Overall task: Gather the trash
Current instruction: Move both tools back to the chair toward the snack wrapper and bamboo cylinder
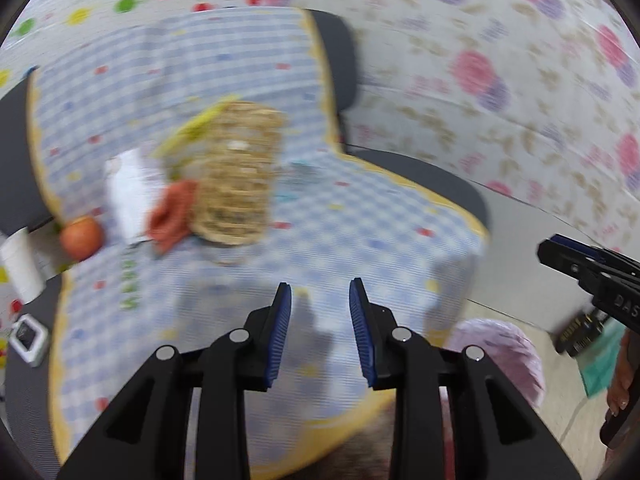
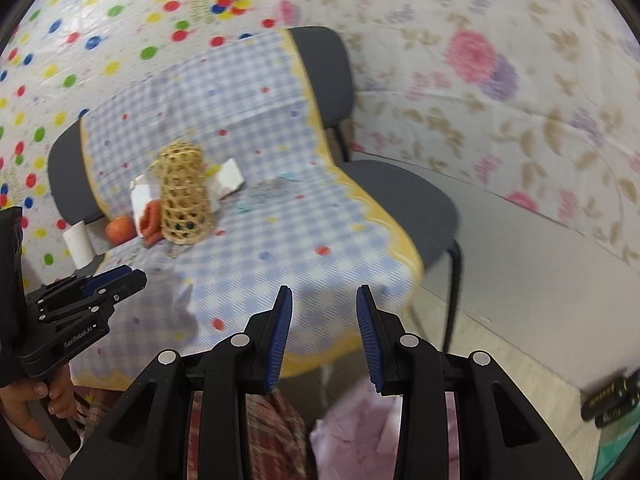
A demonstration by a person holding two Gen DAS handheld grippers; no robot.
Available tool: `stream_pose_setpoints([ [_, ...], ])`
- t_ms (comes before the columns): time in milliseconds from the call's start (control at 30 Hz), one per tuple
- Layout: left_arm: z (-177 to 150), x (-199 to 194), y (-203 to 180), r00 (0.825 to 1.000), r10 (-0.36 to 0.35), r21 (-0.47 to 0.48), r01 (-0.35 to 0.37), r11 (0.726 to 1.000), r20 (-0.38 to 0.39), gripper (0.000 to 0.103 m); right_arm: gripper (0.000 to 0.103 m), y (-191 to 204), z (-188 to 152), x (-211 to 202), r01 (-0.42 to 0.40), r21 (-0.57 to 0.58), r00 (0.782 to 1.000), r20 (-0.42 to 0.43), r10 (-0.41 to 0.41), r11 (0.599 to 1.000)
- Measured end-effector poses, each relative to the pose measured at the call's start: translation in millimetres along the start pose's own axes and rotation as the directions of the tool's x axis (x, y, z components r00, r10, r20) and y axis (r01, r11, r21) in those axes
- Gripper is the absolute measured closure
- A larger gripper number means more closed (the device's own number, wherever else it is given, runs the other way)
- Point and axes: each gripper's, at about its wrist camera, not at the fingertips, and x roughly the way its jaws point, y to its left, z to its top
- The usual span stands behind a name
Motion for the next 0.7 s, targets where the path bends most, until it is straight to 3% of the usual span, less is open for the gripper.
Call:
stream_pose_setpoints([
  [267, 34.5, 4.1, 80.8, 0.982, 0.183, -0.080, -0.179, 0.981, 0.051, 0.064, 0.054, 53.1, 39.1, 39.8, -0.093, -0.092, 0.995, 0.012, 0.094, 0.991],
  [367, 53.2, 7.6, 96.0, 0.972, 0.220, -0.084, -0.214, 0.973, 0.082, 0.052, 0.044, 65.9, 55.0, 54.8, -0.113, -0.107, 0.993, 0.015, 0.115, 0.988],
  [467, 71.1, 19.1, 100.7, 0.966, 0.237, -0.066, -0.232, 0.971, 0.100, 0.047, 0.040, 74.9, 69.9, 69.3, -0.124, -0.118, 0.992, 0.010, 0.126, 0.985],
  [700, 91.7, 62.3, 105.2, 0.972, 0.222, -0.023, -0.221, 0.975, 0.072, 0.046, 0.039, 86.2, 95.7, 108.6, -0.135, -0.117, 0.991, -0.010, 0.135, 0.984],
])
